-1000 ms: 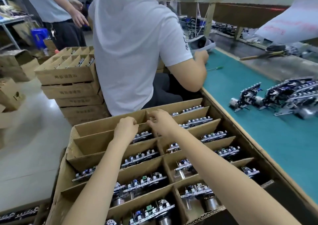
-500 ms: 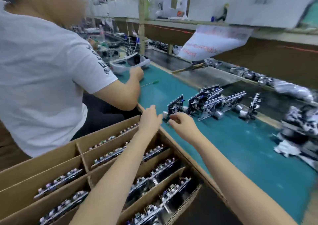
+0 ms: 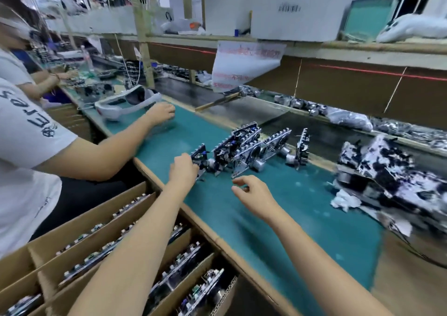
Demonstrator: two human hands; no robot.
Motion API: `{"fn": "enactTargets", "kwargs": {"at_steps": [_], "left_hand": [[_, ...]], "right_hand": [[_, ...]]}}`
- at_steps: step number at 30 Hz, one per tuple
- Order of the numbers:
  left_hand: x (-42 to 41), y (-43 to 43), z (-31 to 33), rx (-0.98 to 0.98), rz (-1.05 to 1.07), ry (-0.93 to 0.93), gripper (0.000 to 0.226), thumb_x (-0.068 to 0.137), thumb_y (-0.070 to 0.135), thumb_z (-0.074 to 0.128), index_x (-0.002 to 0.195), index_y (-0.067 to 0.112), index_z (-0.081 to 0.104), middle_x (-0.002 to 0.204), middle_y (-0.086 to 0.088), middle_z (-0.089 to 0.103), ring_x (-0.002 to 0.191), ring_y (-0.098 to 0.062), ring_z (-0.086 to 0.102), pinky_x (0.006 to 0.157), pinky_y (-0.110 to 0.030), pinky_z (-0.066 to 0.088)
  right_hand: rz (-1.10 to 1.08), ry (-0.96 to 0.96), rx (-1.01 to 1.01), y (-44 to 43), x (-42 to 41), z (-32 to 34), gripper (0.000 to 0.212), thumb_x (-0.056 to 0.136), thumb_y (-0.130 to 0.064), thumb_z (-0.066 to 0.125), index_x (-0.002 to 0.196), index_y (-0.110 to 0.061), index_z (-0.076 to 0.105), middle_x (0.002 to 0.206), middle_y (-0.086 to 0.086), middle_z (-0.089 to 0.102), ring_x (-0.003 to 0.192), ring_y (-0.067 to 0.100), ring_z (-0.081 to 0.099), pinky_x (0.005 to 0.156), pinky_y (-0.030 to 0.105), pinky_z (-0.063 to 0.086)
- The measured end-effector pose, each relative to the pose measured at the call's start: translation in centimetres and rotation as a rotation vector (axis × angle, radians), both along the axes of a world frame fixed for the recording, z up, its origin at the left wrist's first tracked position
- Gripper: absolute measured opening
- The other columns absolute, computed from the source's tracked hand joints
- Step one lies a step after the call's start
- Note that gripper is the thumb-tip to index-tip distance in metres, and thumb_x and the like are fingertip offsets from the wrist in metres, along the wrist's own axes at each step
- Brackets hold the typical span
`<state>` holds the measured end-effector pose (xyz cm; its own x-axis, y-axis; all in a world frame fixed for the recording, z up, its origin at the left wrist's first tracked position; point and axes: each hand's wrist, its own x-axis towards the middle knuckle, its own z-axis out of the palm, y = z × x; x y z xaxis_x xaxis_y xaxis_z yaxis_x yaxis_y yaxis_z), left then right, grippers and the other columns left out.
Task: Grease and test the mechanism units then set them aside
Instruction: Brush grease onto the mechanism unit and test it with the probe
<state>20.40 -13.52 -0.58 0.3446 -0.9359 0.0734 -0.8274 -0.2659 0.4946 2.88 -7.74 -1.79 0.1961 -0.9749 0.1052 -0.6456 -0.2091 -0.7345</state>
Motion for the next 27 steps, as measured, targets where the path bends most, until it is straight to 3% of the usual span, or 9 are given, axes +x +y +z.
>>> {"fn": "enactTargets", "kwargs": {"at_steps": [5,9,11,13,16,19,21,25,27], "left_hand": [[0.3,1.7,0.9,-0.030,0.046,-0.019,0.019,0.091,0.010,0.051,0.077,-0.001,0.047,0.106,-0.027,0.059,0.098,-0.040,0.054,0.068,-0.035,0.035],[0.7,3.9,2.2,-0.080,0.082,0.107,0.037,0.083,0.009,0.061,0.057,0.005,0.034,0.076,-0.027,0.056,0.072,-0.037,0.054,0.052,-0.032,0.030],[0.5,5.0,2.7,-0.097,0.050,0.401,0.032,0.080,0.008,0.068,0.059,0.001,0.045,0.064,-0.018,0.049,0.058,-0.029,0.051,0.047,-0.030,0.043],[-0.2,6.2,2.7,-0.090,0.022,0.859,0.013,0.079,0.002,0.070,0.076,-0.004,0.059,0.080,-0.016,0.057,0.068,-0.025,0.059,0.051,-0.033,0.056],[-2.4,8.0,2.2,0.003,-0.063,1.313,0.011,0.087,0.001,0.059,0.097,-0.003,0.062,0.102,-0.014,0.058,0.086,-0.020,0.060,0.053,-0.032,0.058],[-5.1,9.4,1.6,0.126,-0.111,1.581,0.013,0.092,0.004,0.051,0.102,-0.001,0.057,0.094,-0.012,0.058,0.082,-0.022,0.058,0.047,-0.028,0.056],[-6.9,10.1,1.1,0.211,-0.109,1.707,0.012,0.093,0.006,0.051,0.095,-0.004,0.057,0.091,-0.014,0.057,0.079,-0.025,0.059,0.047,-0.029,0.056],[-10.2,11.5,0.5,0.344,-0.053,1.972,0.017,0.094,0.008,0.051,0.092,-0.009,0.054,0.089,-0.018,0.054,0.070,-0.033,0.061,0.044,-0.032,0.056],[-11.5,11.9,0.3,0.386,-0.019,2.062,0.018,0.094,0.008,0.050,0.089,-0.010,0.053,0.087,-0.020,0.053,0.063,-0.036,0.062,0.040,-0.030,0.053]], "right_hand": [[-0.001,-0.075,-0.014,0.5,-0.8,0.3,0.029,0.093,-0.018,0.052,0.119,-0.008,0.058,0.122,0.006,0.054,0.090,0.010,0.050,0.072,0.009,0.032],[0.010,-0.098,-0.003,1.4,-1.1,0.9,0.032,0.094,-0.022,0.051,0.123,-0.010,0.055,0.126,0.005,0.054,0.096,0.010,0.051,0.076,0.010,0.032],[0.003,-0.133,0.051,2.1,-1.4,1.3,0.040,0.096,-0.028,0.047,0.131,-0.011,0.048,0.132,0.004,0.050,0.110,0.013,0.050,0.085,0.016,0.034],[-0.004,-0.214,0.128,3.0,-1.9,1.7,0.047,0.097,-0.036,0.040,0.138,-0.013,0.039,0.136,0.003,0.046,0.121,0.016,0.046,0.095,0.025,0.038],[-0.007,-0.356,0.174,4.5,-3.1,2.4,0.040,0.098,-0.040,0.035,0.133,-0.021,0.041,0.120,-0.003,0.052,0.105,0.015,0.057,0.089,0.035,0.047],[-0.039,-0.583,0.148,5.8,-4.8,3.0,0.022,0.099,-0.034,0.036,0.103,-0.020,0.054,0.100,-0.004,0.057,0.079,0.008,0.059,0.074,0.027,0.048],[-0.031,-0.673,0.138,6.4,-6.0,3.3,0.020,0.099,-0.030,0.037,0.091,-0.022,0.054,0.084,-0.004,0.057,0.070,0.011,0.054,0.068,0.026,0.046],[0.003,-0.707,0.136,7.6,-8.0,3.5,0.022,0.099,-0.022,0.039,0.088,-0.017,0.058,0.069,0.002,0.050,0.054,0.006,0.048,0.061,0.022,0.049],[-0.005,-0.691,0.139,8.0,-8.9,3.4,0.025,0.099,-0.024,0.039,0.088,-0.018,0.060,0.069,0.001,0.051,0.053,0.003,0.050,0.065,0.024,0.050]]}}
